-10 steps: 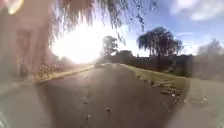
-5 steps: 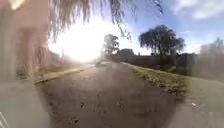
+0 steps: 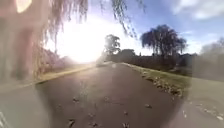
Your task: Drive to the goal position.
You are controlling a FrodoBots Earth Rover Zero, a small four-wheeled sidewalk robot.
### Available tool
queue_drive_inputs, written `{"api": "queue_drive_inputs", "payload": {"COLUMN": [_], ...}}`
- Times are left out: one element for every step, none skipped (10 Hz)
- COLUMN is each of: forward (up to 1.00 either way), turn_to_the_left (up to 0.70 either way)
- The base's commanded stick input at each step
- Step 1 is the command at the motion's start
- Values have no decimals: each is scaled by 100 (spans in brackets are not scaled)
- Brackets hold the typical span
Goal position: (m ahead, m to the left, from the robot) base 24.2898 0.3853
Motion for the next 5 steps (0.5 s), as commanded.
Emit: {"api": "queue_drive_inputs", "payload": {"forward": [100, 100, 100, 100, 100], "turn_to_the_left": [0, 0, 0, 0, 0]}}
